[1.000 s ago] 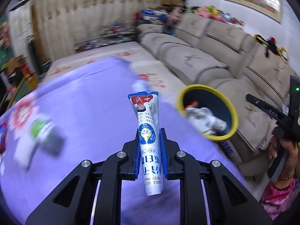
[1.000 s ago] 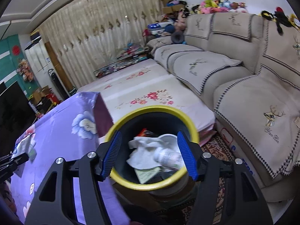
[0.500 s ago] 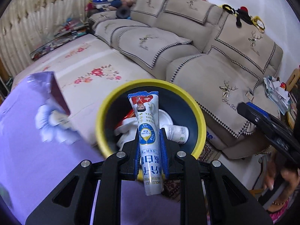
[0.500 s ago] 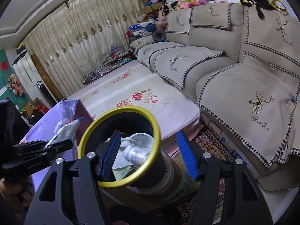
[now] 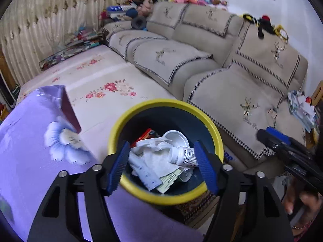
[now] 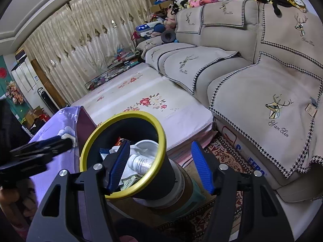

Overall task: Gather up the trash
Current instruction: 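Carry the toothpaste tube over the bin and open the left gripper, then move the right gripper to the green-lidded jar and grasp it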

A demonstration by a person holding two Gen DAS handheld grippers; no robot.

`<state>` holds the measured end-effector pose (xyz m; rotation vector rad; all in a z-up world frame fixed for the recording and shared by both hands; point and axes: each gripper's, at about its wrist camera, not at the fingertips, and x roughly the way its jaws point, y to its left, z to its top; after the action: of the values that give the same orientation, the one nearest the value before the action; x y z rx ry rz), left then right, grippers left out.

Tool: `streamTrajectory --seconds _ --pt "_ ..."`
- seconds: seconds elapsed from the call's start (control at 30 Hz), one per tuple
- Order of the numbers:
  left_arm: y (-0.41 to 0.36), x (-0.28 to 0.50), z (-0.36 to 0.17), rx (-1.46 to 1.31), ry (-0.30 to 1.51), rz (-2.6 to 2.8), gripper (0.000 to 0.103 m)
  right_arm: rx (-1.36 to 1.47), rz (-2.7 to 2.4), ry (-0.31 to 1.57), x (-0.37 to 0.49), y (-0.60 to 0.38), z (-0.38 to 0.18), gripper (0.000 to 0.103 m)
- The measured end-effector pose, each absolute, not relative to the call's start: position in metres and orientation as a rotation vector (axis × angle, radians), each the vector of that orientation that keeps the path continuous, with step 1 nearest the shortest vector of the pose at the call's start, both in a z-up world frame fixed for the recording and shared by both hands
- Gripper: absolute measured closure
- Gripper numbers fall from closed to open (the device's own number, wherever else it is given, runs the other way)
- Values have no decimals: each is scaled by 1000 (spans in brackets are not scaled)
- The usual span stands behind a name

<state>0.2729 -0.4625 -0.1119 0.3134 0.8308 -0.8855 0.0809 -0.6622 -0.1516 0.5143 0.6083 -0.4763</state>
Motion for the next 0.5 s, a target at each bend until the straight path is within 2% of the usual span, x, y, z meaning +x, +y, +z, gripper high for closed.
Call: streamTrajectory --seconds 0.3,0.5 --pt "-323 248 -52 194 661 -774 13 462 -415 625 102 -629 -141 41" --pt "-218 250 -34 129 612 -626 11 398 -318 651 131 -579 -132 41"
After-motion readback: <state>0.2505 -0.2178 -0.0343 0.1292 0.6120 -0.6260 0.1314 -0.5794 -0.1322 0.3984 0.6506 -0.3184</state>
